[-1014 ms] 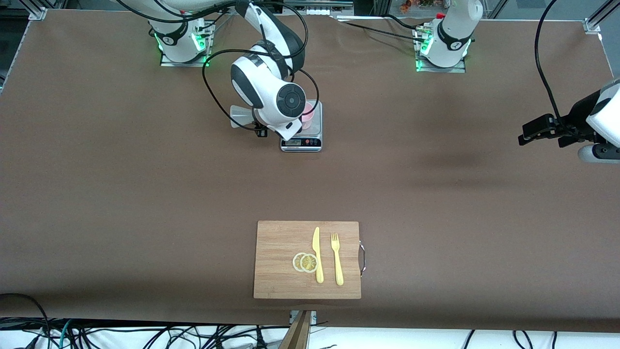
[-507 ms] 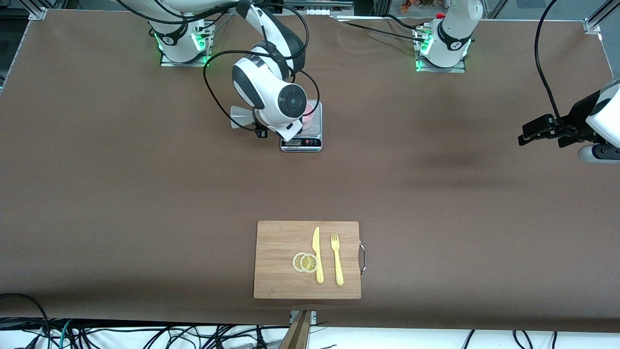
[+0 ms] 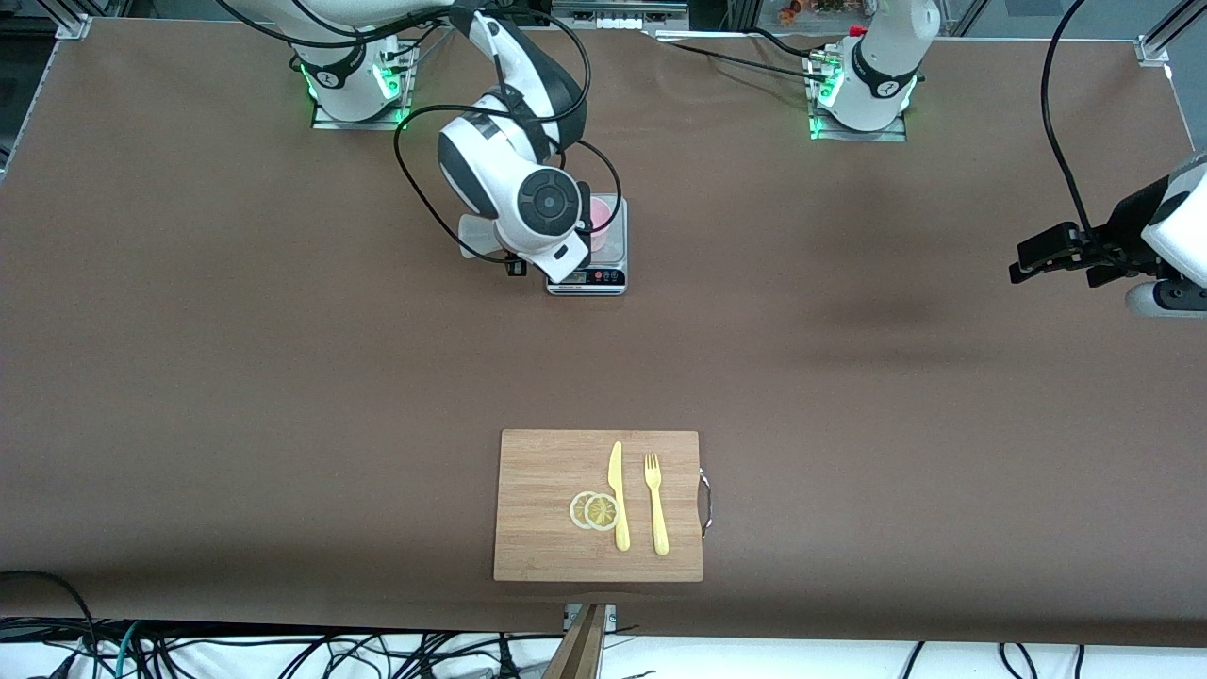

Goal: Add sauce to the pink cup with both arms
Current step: 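Tilt the bottle nozzle into the pink cup with the right gripper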

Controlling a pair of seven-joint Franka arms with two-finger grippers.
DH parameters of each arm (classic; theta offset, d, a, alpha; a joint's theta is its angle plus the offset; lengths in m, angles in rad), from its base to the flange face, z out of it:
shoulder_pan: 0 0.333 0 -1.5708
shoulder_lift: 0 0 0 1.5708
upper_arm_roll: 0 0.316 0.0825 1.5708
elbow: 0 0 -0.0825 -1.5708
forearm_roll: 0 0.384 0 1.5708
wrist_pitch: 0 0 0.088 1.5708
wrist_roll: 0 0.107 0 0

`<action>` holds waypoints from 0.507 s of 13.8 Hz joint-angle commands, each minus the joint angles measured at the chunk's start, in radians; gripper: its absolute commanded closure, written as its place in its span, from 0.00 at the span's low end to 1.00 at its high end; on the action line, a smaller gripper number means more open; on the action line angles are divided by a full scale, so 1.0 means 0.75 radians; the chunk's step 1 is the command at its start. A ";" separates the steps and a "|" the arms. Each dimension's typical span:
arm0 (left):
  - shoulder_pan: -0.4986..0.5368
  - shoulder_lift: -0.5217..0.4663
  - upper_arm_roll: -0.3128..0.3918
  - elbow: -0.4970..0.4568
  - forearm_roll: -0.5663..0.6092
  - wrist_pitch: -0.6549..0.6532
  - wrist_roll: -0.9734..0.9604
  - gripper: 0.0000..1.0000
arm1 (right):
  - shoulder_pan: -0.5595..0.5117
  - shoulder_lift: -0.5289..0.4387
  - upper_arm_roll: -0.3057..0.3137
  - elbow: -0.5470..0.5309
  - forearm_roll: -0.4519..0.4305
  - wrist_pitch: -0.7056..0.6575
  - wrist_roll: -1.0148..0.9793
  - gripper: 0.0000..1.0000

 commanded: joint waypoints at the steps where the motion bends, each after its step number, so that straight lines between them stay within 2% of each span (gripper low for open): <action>1: -0.002 0.016 0.002 0.042 0.026 -0.021 0.027 0.00 | -0.063 -0.100 -0.042 -0.090 0.174 0.094 -0.169 0.92; 4: -0.002 0.016 0.002 0.042 0.028 -0.021 0.027 0.00 | -0.097 -0.125 -0.155 -0.135 0.358 0.136 -0.422 0.92; 7: -0.002 0.016 0.002 0.042 0.028 -0.021 0.027 0.00 | -0.187 -0.111 -0.288 -0.170 0.695 0.150 -0.821 0.92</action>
